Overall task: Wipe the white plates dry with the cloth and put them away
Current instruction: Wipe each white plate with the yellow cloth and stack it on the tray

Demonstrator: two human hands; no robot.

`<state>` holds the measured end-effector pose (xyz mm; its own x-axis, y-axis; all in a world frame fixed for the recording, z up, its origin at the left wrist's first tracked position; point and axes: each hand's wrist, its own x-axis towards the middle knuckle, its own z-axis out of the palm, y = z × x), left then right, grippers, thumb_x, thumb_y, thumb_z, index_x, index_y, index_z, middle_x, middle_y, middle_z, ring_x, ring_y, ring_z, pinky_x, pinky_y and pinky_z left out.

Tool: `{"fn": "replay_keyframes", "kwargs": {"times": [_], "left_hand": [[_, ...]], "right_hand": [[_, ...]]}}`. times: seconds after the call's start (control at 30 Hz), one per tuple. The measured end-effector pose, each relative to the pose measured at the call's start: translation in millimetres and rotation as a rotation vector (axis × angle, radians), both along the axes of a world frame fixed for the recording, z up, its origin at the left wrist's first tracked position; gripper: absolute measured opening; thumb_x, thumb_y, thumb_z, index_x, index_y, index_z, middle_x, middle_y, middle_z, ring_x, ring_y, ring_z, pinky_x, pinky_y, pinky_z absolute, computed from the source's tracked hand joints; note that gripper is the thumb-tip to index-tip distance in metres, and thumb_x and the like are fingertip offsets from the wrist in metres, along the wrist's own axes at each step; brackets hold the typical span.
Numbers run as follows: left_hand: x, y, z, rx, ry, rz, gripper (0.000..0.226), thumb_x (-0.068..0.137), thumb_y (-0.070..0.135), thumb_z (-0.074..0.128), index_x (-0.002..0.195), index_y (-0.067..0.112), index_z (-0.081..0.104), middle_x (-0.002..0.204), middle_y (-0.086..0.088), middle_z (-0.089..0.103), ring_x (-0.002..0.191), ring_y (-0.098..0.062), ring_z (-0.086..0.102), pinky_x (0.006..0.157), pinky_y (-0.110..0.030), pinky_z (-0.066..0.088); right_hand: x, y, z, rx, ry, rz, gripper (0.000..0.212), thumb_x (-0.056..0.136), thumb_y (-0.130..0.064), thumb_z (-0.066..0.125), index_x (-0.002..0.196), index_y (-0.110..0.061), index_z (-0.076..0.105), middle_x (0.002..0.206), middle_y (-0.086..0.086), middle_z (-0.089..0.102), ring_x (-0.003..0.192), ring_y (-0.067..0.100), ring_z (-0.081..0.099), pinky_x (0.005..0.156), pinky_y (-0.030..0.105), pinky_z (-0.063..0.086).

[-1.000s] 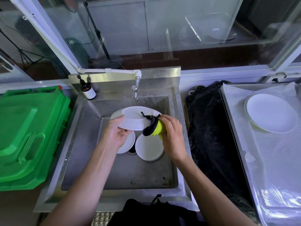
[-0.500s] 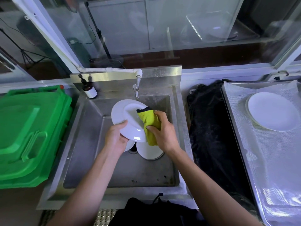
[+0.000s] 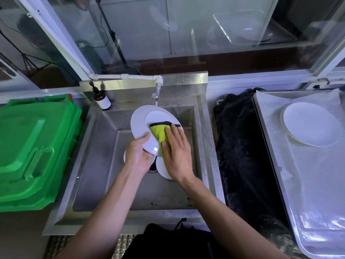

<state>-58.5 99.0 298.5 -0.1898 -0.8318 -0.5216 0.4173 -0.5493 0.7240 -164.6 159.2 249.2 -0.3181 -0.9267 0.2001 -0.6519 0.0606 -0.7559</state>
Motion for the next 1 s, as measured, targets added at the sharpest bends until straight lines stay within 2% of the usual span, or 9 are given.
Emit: {"fn": "replay_keyframes", "kwargs": {"times": [0.2, 0.3, 0.43, 0.53, 0.6, 0.7, 0.87, 1.0], "left_hand": [[-7, 4, 4, 0.012, 0.026, 0.039, 0.027, 0.104, 0.015, 0.049, 0.118, 0.006, 0.069, 0.113, -0.014, 0.075, 0.098, -0.025, 0.075, 0.082, -0.033, 0.061], [-7, 6, 1, 0.004, 0.031, 0.068, 0.035, 0.103, 0.012, 0.050, 0.134, 0.000, 0.062, 0.130, -0.020, 0.067, 0.120, -0.033, 0.066, 0.105, -0.043, 0.051], [-6, 8, -6, -0.015, 0.054, 0.054, 0.040, 0.102, 0.010, 0.049, 0.139, -0.003, 0.056, 0.138, -0.024, 0.061, 0.129, -0.038, 0.059, 0.112, -0.048, 0.044], [-3, 6, -8, -0.032, 0.062, 0.041, 0.039, 0.102, 0.010, 0.051, 0.137, -0.005, 0.057, 0.138, -0.024, 0.060, 0.119, -0.036, 0.064, 0.109, -0.048, 0.048], [1, 5, -9, -0.053, 0.084, 0.034, 0.031, 0.101, 0.009, 0.051, 0.128, -0.002, 0.063, 0.131, -0.023, 0.064, 0.110, -0.034, 0.068, 0.099, -0.044, 0.055], [7, 1, -11, -0.090, 0.144, 0.008, 0.026, 0.099, 0.007, 0.052, 0.114, 0.004, 0.074, 0.123, -0.019, 0.070, 0.108, -0.033, 0.070, 0.091, -0.042, 0.060], [18, -2, -17, -0.144, 0.178, -0.110, 0.032, 0.094, 0.007, 0.057, 0.122, 0.010, 0.073, 0.128, -0.014, 0.069, 0.117, -0.030, 0.068, 0.089, -0.040, 0.059], [27, -3, -23, -0.175, 0.134, -0.202, 0.032, 0.092, 0.009, 0.061, 0.119, 0.019, 0.076, 0.128, -0.008, 0.071, 0.120, -0.027, 0.067, 0.099, -0.041, 0.056]], "right_hand": [[24, 6, -3, -0.032, 0.015, -0.026, 0.049, 0.108, -0.024, 0.040, 0.154, -0.009, 0.038, 0.165, 0.011, 0.026, 0.156, 0.033, 0.013, 0.120, 0.052, 0.026], [20, 8, -8, -0.049, 0.043, -0.017, 0.050, 0.108, -0.022, 0.042, 0.155, -0.007, 0.036, 0.166, 0.012, 0.024, 0.156, 0.033, 0.012, 0.121, 0.053, 0.025], [13, 7, -12, 0.001, 0.048, -0.026, 0.052, 0.110, -0.024, 0.037, 0.158, -0.007, 0.028, 0.169, 0.009, 0.014, 0.157, 0.029, 0.002, 0.125, 0.050, 0.015], [6, -2, -13, 0.086, 0.034, -0.049, 0.053, 0.111, -0.027, 0.029, 0.160, -0.009, 0.020, 0.170, 0.007, 0.005, 0.157, 0.025, -0.004, 0.127, 0.044, 0.008], [0, -8, -12, 0.103, -0.012, -0.071, 0.054, 0.111, -0.028, 0.028, 0.161, -0.010, 0.018, 0.170, 0.005, 0.002, 0.157, 0.023, -0.006, 0.127, 0.037, 0.003], [-9, -15, -10, 0.116, -0.095, -0.073, 0.054, 0.111, -0.027, 0.028, 0.161, -0.010, 0.014, 0.170, 0.004, 0.000, 0.157, 0.021, -0.005, 0.127, 0.033, 0.000], [-25, -24, -8, 0.136, -0.211, -0.110, 0.055, 0.111, -0.030, 0.026, 0.162, -0.014, 0.013, 0.170, 0.001, 0.003, 0.157, 0.019, -0.001, 0.127, 0.033, 0.006], [-41, -35, -8, 0.158, -0.235, -0.127, 0.054, 0.111, -0.030, 0.028, 0.161, -0.016, 0.017, 0.170, 0.002, 0.010, 0.157, 0.019, 0.006, 0.127, 0.036, 0.011]]}}
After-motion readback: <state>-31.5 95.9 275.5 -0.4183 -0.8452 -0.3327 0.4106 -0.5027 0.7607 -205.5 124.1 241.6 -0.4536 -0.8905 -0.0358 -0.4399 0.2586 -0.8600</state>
